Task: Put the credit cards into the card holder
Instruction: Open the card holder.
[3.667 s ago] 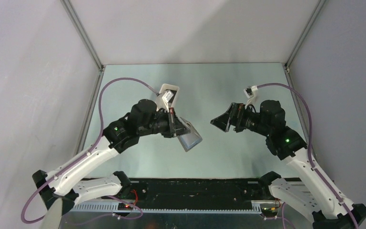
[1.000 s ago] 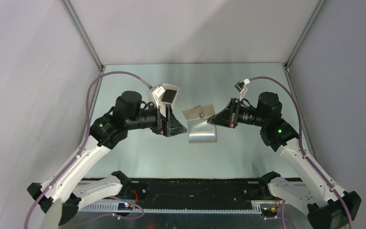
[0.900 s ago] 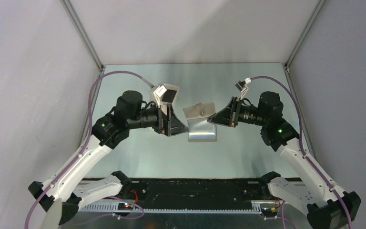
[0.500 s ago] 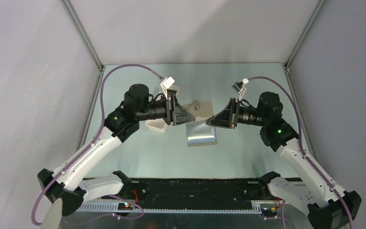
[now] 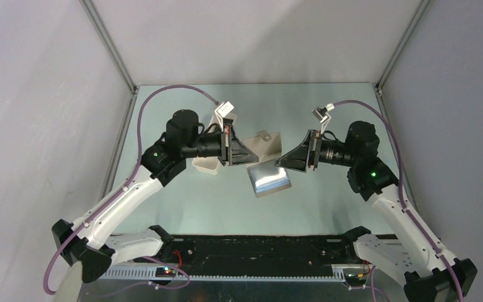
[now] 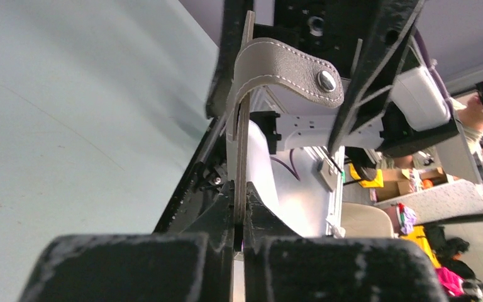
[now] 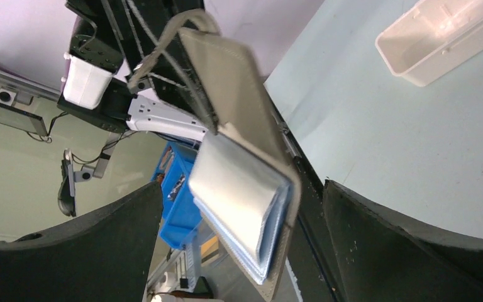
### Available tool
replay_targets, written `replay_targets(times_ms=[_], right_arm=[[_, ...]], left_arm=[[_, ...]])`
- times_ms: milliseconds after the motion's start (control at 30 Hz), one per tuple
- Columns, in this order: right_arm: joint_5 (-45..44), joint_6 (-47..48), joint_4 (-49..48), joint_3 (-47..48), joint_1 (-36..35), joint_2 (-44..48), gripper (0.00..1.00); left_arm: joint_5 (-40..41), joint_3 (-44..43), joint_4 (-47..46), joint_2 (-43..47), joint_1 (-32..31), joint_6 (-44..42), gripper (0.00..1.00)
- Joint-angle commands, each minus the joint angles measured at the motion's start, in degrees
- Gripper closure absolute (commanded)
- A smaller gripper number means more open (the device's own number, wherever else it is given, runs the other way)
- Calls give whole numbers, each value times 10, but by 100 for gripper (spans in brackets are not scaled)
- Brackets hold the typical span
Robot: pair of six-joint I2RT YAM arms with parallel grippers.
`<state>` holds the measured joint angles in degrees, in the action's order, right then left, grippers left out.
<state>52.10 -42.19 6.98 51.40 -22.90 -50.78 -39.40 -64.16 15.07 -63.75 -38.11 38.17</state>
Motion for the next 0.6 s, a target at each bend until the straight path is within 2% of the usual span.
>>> replay_targets(times_ms=[0, 200, 267, 333, 367, 400, 433, 467, 500, 533, 567], right_arm=[[24, 7, -32, 13, -8, -23, 1], [25, -2, -63, 14, -25, -53, 7], [33, -7, -76, 13, -28, -59, 13], [54, -20, -105, 13, -34, -63, 24], [66, -25, -126, 13, -39, -66, 36], [74, -38, -136, 13, -48, -68, 44], [89, -52, -155, 13, -52, -73, 64], [94, -59, -161, 14, -58, -75, 75], [99, -75, -165, 13, -59, -79, 95], [95, -81, -162, 13, -59, -81, 100], [91, -92, -150, 13, -53, -80, 100]], left_arm=[[-66, -17, -24, 12, -2, 13, 100], [-96, -25, -28, 7, -24, 12, 100], [-107, -27, -33, 6, -27, 14, 100], [-107, -28, -39, 7, -28, 18, 100], [-105, -27, -40, 7, -28, 19, 100], [-99, -28, -43, 7, -28, 24, 100], [-95, -27, -45, 7, -28, 26, 100], [-85, -26, -49, 8, -27, 30, 100], [-73, -25, -52, 9, -27, 35, 95], [-67, -23, -53, 9, -26, 36, 87], [-57, -21, -54, 11, -25, 38, 64]])
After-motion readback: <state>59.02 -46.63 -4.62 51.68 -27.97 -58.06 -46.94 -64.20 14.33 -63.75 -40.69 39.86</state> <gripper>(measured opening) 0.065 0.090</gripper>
